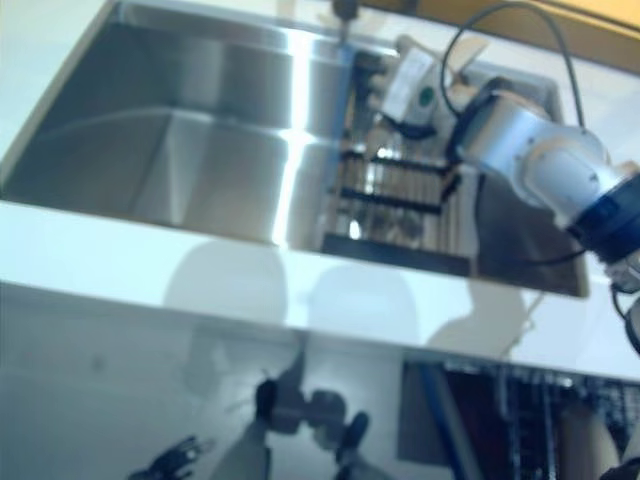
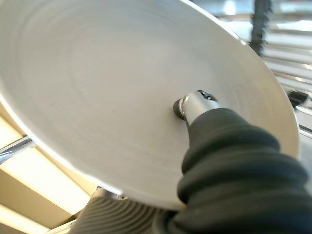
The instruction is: Take plates into dishwasher
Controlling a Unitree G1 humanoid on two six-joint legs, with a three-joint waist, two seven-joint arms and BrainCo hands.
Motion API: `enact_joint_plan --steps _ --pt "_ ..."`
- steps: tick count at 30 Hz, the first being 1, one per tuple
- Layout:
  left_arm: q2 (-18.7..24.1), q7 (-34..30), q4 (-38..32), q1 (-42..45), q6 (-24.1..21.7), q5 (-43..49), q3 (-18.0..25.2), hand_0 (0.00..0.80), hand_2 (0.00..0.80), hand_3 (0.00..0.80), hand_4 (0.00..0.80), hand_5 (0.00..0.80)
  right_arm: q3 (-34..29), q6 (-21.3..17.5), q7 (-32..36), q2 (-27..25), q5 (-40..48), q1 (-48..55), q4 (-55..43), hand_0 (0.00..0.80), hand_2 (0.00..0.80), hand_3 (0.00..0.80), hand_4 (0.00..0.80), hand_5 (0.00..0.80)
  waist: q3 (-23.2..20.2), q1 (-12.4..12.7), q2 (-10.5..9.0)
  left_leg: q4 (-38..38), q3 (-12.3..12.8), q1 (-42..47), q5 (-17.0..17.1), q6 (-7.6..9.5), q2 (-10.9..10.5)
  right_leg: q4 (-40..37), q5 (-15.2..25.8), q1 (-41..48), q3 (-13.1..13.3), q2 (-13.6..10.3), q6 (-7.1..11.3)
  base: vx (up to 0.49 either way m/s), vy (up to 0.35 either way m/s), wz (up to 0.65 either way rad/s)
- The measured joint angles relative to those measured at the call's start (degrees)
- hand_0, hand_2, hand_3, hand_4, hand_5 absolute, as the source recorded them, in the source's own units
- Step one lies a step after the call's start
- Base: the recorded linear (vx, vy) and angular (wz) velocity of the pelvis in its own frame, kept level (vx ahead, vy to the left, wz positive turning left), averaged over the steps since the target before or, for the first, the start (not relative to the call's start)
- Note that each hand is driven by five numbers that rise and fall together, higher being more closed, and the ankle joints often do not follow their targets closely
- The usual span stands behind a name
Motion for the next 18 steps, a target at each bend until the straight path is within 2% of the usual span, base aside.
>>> enact_joint_plan --steps 2,6,13,15,18 --pt "0.21 0.68 0.38 0.12 0.70 1.69 0.57 0.000 0.000 0.000 0.000 0.000 -0.34 0.96 -1.23 -0.27 2.17 0.00 0.43 0.800 0.800 0.800 0.800 0.800 -2.12 -0.81 -1.28 -0.01 1.15 0.41 -0.04 -0.01 0.11 -0.01 0.00 -0.01 1.05 0.01 0.00 0.024 -0.057 -0.17" --pt "-0.09 1.10 0.35 0.43 1.54 2.87 0.57 0.000 0.000 0.000 0.000 0.000 -1.29 2.18 -4.53 -2.10 6.19 0.05 1.44 0.800 0.800 0.800 0.800 0.800 -5.49 -1.75 -1.71 -0.07 3.14 2.56 -0.42 0.03 0.33 -0.19 -0.03 1.43 2.17 0.07 -0.04 0.031 -0.050 -0.16" --pt "-1.15 1.20 0.43 5.03 2.69 6.07 0.56 0.000 0.000 0.000 0.000 0.000 -2.33 3.62 -6.34 -4.12 11.01 0.51 1.56 0.800 0.800 0.800 0.800 0.800 -13.73 -3.43 -0.46 -0.14 7.15 6.88 -1.98 -0.14 0.78 -0.27 -0.18 3.44 5.84 0.24 -0.13 0.047 -0.027 -0.27" --pt "-1.99 1.02 0.51 6.14 3.07 6.15 0.44 0.000 0.000 0.000 0.000 0.000 -3.44 4.58 -6.67 -5.39 14.85 1.44 1.56 0.800 0.800 0.800 0.800 0.800 -15.94 -5.20 0.31 -0.17 7.87 7.94 -2.22 -0.12 0.82 -0.28 -0.21 4.01 6.64 0.27 -0.09 0.040 -0.023 -0.17" --pt "-2.61 0.63 0.76 6.75 3.25 7.36 0.21 0.000 0.000 0.000 0.000 0.000 -6.26 6.25 -6.79 -6.70 19.28 4.49 1.99 0.800 0.800 0.800 0.800 0.800 -18.12 -6.15 0.94 -0.21 9.41 8.97 -2.57 -0.14 1.06 -0.29 -0.22 4.18 8.20 0.38 -0.06 0.026 -0.020 -0.30"
